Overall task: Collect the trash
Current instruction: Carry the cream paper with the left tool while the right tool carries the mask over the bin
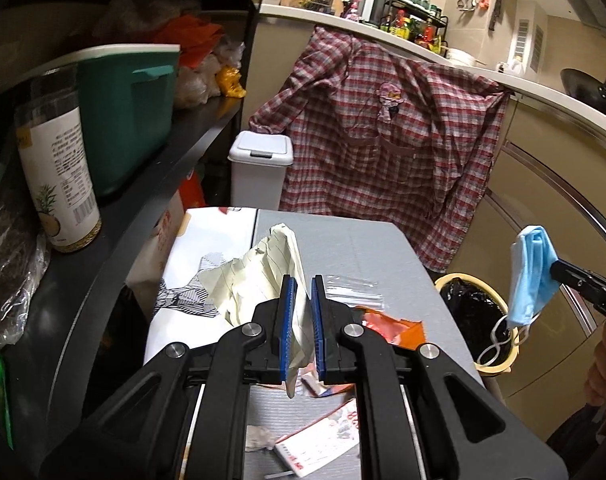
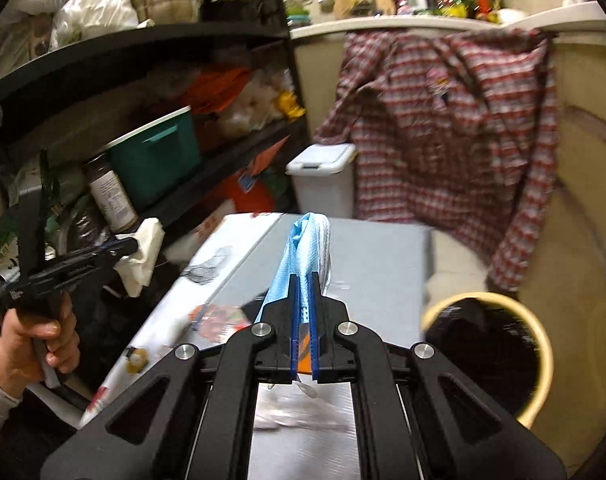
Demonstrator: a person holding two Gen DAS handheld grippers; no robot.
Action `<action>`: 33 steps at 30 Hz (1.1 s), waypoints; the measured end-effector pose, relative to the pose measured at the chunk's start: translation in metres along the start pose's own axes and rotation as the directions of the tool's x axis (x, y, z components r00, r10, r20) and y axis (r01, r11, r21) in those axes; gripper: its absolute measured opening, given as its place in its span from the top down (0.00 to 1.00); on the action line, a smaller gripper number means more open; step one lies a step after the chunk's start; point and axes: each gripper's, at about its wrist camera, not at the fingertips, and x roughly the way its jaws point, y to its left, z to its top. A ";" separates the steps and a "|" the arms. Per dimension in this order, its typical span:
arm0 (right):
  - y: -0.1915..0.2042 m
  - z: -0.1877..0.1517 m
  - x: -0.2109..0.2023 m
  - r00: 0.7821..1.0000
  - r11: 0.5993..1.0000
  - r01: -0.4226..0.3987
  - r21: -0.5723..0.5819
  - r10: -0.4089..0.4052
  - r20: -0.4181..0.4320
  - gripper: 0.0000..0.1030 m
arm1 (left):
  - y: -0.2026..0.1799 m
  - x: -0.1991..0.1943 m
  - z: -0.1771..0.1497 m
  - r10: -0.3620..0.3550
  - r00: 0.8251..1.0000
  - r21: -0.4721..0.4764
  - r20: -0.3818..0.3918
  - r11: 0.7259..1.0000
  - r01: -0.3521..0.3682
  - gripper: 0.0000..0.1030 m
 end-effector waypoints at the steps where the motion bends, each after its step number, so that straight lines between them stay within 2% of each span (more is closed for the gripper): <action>1: -0.007 -0.002 -0.005 1.000 1.000 0.016 0.003 -0.016 0.008 0.96 | -0.004 0.000 0.000 0.000 1.000 0.005 0.004 1.000 0.000 0.91; 8: -0.052 -0.014 -0.023 0.993 0.993 0.106 0.047 -0.108 0.057 0.96 | -0.034 0.000 -0.001 -0.008 0.999 0.035 0.039 0.999 0.006 0.91; 17: -0.086 -0.028 -0.027 0.983 0.984 0.164 0.070 -0.168 0.072 0.96 | -0.071 0.007 -0.004 -0.012 0.999 0.092 0.045 0.996 0.007 0.91; 25: -0.113 -0.032 -0.026 0.977 0.977 0.194 0.094 -0.201 0.073 0.96 | -0.122 0.015 -0.008 -0.085 0.996 0.118 0.021 0.990 0.082 0.91; 33: -0.136 -0.031 -0.021 0.975 0.970 0.201 0.138 -0.211 0.065 0.96 | -0.174 0.040 -0.014 -0.146 0.989 0.123 0.002 0.982 0.145 0.91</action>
